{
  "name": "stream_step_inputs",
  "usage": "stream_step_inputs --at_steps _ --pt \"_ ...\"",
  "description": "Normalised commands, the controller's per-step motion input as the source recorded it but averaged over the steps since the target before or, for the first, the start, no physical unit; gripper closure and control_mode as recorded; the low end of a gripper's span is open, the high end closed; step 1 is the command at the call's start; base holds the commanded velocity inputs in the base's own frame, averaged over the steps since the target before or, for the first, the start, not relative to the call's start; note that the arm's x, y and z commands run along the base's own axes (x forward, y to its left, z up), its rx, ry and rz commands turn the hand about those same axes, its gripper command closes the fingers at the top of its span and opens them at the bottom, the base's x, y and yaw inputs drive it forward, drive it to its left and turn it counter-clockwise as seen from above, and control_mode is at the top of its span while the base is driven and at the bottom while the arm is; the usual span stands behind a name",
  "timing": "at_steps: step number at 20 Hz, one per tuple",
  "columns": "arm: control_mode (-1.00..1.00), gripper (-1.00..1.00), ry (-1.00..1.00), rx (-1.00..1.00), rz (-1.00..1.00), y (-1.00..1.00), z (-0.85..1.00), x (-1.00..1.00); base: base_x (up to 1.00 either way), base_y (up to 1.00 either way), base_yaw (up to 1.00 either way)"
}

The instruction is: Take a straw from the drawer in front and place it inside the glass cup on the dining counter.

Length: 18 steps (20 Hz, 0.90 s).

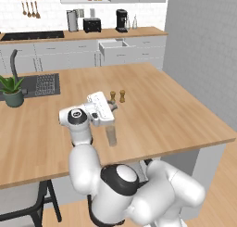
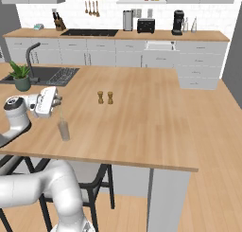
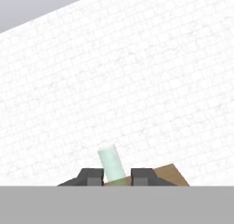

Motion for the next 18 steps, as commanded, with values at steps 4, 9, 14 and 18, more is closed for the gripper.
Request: stream_step_inputs --at_steps 4,9,14,18 --pt "-1.0 1.0 -0.01 0.0 -0.03 -0.04 0.25 -0.2 0.0 0.0 0.0" --pt "-1.0 1.0 0.0 0.0 -0.05 -0.12 0.24 -0.04 0.0 0.0 0.0" --pt "-1.0 1.0 0.0 0.0 -0.05 -0.07 0.03 -0.01 0.0 0.0 0.0" --pt "-1.0 1.0 0.0 0.0 -0.02 0.0 -0.13 -0.01 0.0 0.0 0.0"
